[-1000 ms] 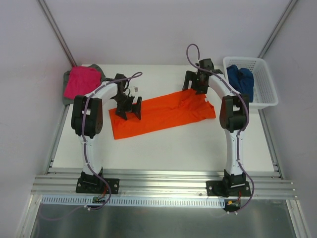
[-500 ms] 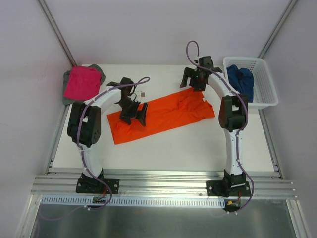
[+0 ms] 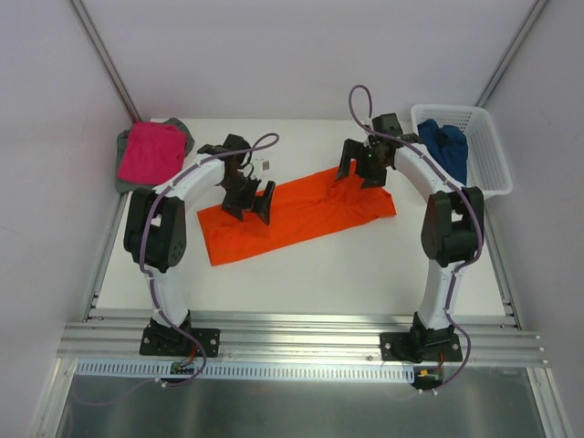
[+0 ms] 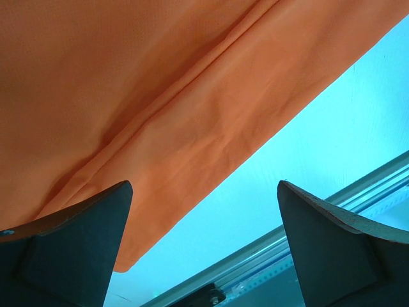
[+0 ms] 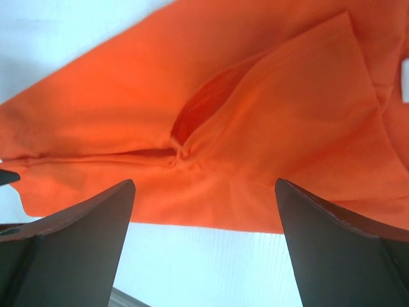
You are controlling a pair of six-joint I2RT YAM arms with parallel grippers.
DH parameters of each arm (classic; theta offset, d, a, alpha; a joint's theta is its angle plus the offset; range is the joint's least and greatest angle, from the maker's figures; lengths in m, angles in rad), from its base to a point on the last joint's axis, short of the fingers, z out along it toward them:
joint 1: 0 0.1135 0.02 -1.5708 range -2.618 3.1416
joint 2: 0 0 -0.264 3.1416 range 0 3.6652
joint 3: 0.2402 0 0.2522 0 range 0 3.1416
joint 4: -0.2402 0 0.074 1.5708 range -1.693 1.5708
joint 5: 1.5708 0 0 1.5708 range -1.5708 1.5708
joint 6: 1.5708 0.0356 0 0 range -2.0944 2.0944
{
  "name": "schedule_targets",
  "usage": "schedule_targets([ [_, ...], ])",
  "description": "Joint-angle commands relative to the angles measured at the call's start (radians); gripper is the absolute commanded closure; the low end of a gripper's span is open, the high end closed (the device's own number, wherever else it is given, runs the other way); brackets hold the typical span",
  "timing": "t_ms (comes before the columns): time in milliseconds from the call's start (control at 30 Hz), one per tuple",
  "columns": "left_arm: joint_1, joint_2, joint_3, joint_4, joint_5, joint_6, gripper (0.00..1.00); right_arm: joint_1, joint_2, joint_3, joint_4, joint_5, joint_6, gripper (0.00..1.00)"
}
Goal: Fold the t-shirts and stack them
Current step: Fold the tshirt
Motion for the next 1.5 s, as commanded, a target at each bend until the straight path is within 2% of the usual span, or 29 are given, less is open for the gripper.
schedule_targets([
  [0, 0.003, 0.009, 0.042, -0.025, -0.020, 0.002, 0.01, 0.001, -0.039, -0.043, -0.031, -0.038, 0.027, 0.04],
  [167, 0.010, 0.041, 0.039, -0.026, -0.013, 0.000, 0.01, 0.001, 0.038, -0.040, -0.015, -0.055, 0.050, 0.04],
  [300, 0.033, 0.072, 0.033, -0.025, 0.006, -0.004, 0.01, -0.001, 0.136, 0.073, -0.006, -0.040, 0.050, 0.04],
  [433, 0.075, 0.100, 0.039, -0.025, 0.021, -0.004, 0.01, 0.007, 0.203, 0.148, -0.006, -0.037, 0.048, 0.04],
  [733, 0.171, 0.124, 0.014, -0.031, 0.042, -0.003, 0.01, -0.005, 0.289, 0.188, 0.012, -0.057, 0.070, 0.04],
  [967, 0.168, 0.106, -0.072, -0.033, 0.084, -0.004, 0.01, -0.005, 0.384, 0.390, 0.040, -0.052, 0.074, 0.04],
  [1133, 0.165, 0.100, -0.101, -0.030, 0.087, -0.006, 0.01, -0.008, 0.433, 0.467, 0.064, -0.063, 0.091, 0.04],
  [1467, 0.055, 0.100, -0.136, -0.023, 0.145, -0.004, 0.01, -0.015, 0.538, 0.622, 0.140, -0.069, 0.108, 0.04],
])
